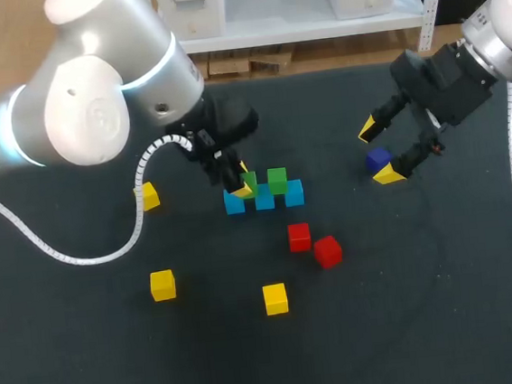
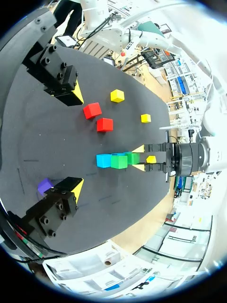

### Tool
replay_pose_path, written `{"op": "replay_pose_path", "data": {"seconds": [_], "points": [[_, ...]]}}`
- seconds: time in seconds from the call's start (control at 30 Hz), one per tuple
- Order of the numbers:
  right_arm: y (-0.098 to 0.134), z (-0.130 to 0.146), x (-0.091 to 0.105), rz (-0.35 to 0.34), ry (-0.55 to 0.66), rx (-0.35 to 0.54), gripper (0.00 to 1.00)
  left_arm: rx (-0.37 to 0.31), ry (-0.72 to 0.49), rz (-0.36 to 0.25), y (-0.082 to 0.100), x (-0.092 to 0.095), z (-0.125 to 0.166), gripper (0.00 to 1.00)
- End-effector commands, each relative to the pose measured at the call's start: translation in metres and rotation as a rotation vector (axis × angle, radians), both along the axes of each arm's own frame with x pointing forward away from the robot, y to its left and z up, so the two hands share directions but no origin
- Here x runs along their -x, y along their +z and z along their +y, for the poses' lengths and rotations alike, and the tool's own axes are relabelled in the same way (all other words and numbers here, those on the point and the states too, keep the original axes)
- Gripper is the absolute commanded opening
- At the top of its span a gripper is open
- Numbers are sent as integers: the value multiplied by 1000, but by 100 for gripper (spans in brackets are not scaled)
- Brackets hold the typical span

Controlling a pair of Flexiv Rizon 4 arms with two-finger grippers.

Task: Place the blue cubes, place green cubes on the blue cubes, place the yellow cubes on the green cubes, then place the red cubes on the yellow cubes, and place purple cube on the red cubes.

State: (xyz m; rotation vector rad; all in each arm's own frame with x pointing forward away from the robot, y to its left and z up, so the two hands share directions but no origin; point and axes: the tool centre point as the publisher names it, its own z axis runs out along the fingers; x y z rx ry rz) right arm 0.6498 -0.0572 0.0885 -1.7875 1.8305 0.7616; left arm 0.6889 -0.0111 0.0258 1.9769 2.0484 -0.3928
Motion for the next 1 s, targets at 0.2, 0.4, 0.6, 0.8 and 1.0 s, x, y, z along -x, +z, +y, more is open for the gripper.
{"op": "replay_pose_path", "data": {"seconds": [0.2,0.4,0.6,0.8,1.0], "points": [[0,0,-1,1,1,-2,100,-1,-3,4,0,-1,-1,24],[0,0,-1,1,1,-2,100,-2,-1,6,0,-2,-1,32],[0,0,-1,1,1,-2,100,-3,1,7,0,-2,-1,39],[0,0,-1,1,1,-2,100,-2,1,10,-1,-2,-1,43],[0,0,-1,1,1,-2,100,-2,2,11,-1,-1,-1,42]]}}
